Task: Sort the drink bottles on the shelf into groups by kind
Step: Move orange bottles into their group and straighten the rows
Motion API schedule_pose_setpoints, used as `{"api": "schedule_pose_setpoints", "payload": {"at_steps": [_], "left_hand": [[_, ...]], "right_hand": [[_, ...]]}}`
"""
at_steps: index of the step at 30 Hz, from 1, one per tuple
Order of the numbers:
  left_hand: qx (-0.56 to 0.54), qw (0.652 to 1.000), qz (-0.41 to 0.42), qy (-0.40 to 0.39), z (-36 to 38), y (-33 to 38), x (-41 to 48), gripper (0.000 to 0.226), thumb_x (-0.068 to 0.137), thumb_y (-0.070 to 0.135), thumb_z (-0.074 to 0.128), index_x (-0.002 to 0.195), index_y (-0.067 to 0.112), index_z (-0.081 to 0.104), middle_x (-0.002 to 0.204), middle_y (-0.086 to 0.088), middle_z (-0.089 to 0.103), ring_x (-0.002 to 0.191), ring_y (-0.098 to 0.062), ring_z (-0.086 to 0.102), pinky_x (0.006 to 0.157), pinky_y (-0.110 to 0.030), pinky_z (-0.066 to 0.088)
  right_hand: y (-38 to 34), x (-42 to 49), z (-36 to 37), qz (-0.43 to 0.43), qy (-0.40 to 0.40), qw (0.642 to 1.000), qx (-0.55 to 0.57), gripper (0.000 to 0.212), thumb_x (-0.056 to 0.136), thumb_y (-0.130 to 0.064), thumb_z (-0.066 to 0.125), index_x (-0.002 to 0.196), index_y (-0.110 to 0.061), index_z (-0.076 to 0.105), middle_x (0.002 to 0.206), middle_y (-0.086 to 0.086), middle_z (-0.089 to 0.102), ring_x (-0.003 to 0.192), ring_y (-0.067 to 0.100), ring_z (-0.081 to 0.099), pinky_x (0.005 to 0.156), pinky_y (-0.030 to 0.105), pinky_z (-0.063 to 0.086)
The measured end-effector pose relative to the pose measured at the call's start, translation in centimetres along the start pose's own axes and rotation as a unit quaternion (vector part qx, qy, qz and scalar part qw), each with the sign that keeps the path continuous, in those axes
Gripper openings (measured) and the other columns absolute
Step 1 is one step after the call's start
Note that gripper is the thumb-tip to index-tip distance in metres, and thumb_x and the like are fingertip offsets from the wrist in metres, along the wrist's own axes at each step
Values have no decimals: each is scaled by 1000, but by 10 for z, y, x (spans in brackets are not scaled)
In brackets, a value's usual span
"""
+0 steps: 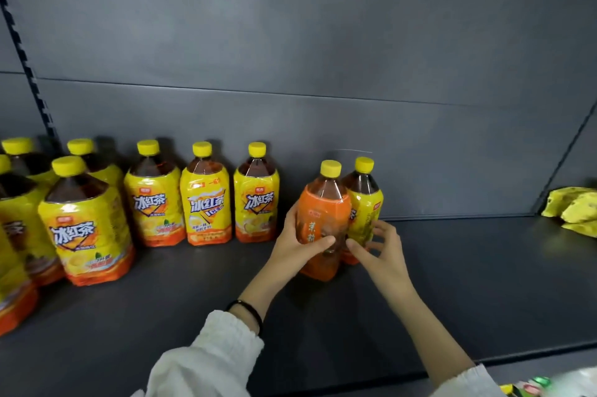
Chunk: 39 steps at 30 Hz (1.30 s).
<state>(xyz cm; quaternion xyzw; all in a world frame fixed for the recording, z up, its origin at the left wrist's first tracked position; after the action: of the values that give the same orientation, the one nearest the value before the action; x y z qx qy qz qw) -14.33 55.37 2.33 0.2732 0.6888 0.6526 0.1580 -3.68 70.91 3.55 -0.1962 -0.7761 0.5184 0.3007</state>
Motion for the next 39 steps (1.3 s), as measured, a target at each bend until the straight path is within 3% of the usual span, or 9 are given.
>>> {"api": "schedule_pose_setpoints", "payload": {"at_steps": [7, 12, 15, 17, 20, 22, 26, 30, 39], "left_hand": [[69, 997, 2, 18, -24, -1, -3, 86, 63, 41, 85, 134, 35, 37, 137, 7, 43, 125, -14, 45, 99, -36, 46], [90, 996, -10, 12, -48, -8, -23, 76, 53, 55, 84, 114, 53, 38, 137, 10, 43, 126, -12, 44, 102, -40, 45], [61, 998, -15, 22, -75, -12, -46, 76, 52, 55, 84, 112, 55, 38, 131, 17, 45, 121, -7, 47, 95, -30, 47], [23, 999, -18, 25, -96, -14, -62, 76, 54, 46, 86, 114, 50, 38, 124, 19, 49, 114, -4, 52, 81, -17, 48], [-6, 999, -15, 37, -141, -13, -88, 81, 53, 41, 88, 118, 46, 41, 122, 16, 56, 110, -2, 59, 77, -16, 52], [-12, 998, -12, 61, -177, -11, -107, 81, 49, 41, 88, 117, 41, 44, 119, 13, 60, 108, 1, 60, 76, -18, 53], [-12, 996, -16, 92, -250, -14, -150, 83, 47, 42, 90, 116, 39, 44, 116, 12, 63, 105, 2, 61, 77, -19, 53], [8, 996, 0, 94, -310, -15, -187, 84, 49, 44, 88, 119, 38, 42, 111, 25, 62, 108, 1, 60, 79, -19, 53], [27, 989, 30, 145, -372, -8, -252, 76, 50, 41, 88, 115, 37, 48, 110, 19, 66, 102, -3, 64, 79, -22, 52]], "right_hand": [[2, -13, 15, -2, -3, 1000, 29, 74, 78, -31, 75, 138, -29, 31, 131, -1, 40, 120, 13, 45, 96, 32, 47], [-28, -40, 56, -64, -99, 989, 85, 42, 89, -20, 62, 120, -43, 46, 126, -18, 49, 115, -4, 51, 86, 16, 48], [-40, -54, 90, -50, -149, 978, 137, 45, 87, -16, 67, 119, -38, 46, 121, -14, 56, 108, -6, 57, 80, 14, 50], [-47, -65, 118, -39, -178, 972, 147, 55, 76, -34, 78, 119, -41, 44, 122, -16, 56, 108, -8, 57, 79, 14, 51], [-56, -82, 170, -11, -219, 962, 162, 70, 57, -58, 81, 116, -52, 43, 126, -14, 56, 114, 1, 58, 87, 27, 54], [-66, -96, 204, -6, -244, 955, 170, 66, 60, -55, 82, 114, -56, 43, 126, -10, 58, 116, 7, 59, 91, 34, 54], [-95, -133, 270, -4, -283, 944, 169, 66, 70, -42, 81, 120, -52, 39, 121, -13, 59, 110, -2, 59, 85, 25, 54], [-118, -168, 325, -12, -284, 947, 151, 76, 57, -58, 81, 122, -51, 43, 121, -15, 61, 111, -1, 58, 87, 26, 54], [-143, -225, 376, -24, -258, 955, 146, 74, 57, -58, 77, 122, -45, 45, 114, -15, 64, 109, 4, 61, 89, 33, 55]]}}
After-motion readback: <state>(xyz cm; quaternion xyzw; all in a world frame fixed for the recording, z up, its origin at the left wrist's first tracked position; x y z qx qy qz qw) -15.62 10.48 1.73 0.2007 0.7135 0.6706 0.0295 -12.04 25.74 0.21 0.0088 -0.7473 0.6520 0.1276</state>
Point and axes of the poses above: each hand's wrist, its own x-axis towards the middle knuckle, its own z-axis out of the palm, y = z × x, the point moved 10 cm from there along x, towards the middle knuckle
